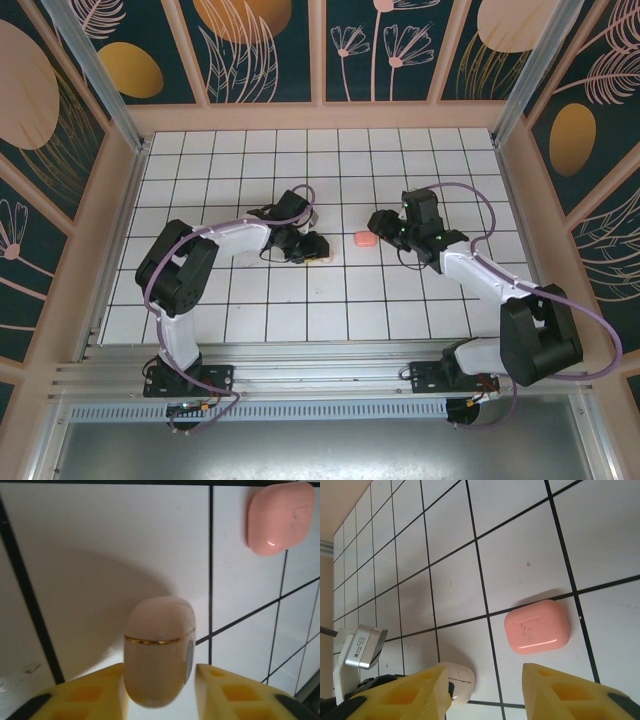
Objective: Insert wireless bluetooth earbuds into charging case
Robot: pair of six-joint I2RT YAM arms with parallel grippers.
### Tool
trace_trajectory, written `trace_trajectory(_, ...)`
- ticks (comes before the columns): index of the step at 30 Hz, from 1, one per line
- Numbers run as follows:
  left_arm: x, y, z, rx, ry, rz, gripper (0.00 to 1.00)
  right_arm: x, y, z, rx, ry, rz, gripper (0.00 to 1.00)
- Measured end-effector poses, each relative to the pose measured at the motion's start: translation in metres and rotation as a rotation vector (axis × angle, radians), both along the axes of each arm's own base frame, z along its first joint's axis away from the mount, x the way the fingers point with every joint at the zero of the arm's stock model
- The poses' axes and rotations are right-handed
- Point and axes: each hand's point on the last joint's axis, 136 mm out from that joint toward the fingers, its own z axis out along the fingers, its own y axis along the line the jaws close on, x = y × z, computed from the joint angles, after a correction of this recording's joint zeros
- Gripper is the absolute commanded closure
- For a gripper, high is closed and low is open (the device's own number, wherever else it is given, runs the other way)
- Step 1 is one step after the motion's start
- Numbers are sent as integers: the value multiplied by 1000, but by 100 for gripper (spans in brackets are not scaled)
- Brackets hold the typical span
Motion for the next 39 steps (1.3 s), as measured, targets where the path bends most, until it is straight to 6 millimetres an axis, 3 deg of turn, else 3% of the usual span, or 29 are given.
trace_trajectory(6, -1, 13, -7, 76, -6, 14, 45, 8, 4, 12, 9, -28, 27, 57)
trace_trajectory(11, 3, 25, 5, 120, -60, 18, 40, 12, -2, 15, 0, -42, 29, 56)
trace_trajectory(12, 5, 27, 10, 125, -78, 21, 34, 13, -6, 14, -7, -41, 21, 55)
trace_trajectory(14, 11, 35, 23, 126, -120, 33, 2, 17, -16, 13, -20, -39, 0, 47)
trace_trajectory(16, 20, 48, 39, 122, -166, 63, 1, 22, -31, 14, -46, -49, -33, 42)
trace_trajectory(18, 32, 68, 58, 120, -223, 116, 1, 29, -49, 17, -80, -75, -75, 36)
trace_trajectory(19, 38, 79, 67, 122, -252, 144, 1, 32, -59, 19, -100, -89, -96, 2)
trace_trajectory(25, 71, 148, 120, 183, -482, 289, 1, 52, -127, 30, -218, -187, -239, 1)
trace_trajectory(29, 84, 184, 145, 229, -632, 354, 1, 54, -172, 18, -299, -224, -338, 1)
trace_trajectory(32, 89, 226, 145, 302, -702, 454, 1, 50, -195, 6, -363, -239, -381, 1)
trace_trajectory(36, 77, 290, 119, 444, -749, 606, 1, 49, -214, 0, -440, -281, -412, 1)
trace_trajectory(39, 66, 313, 104, 521, -792, 666, 1, 54, -221, -4, -481, -327, -420, 1)
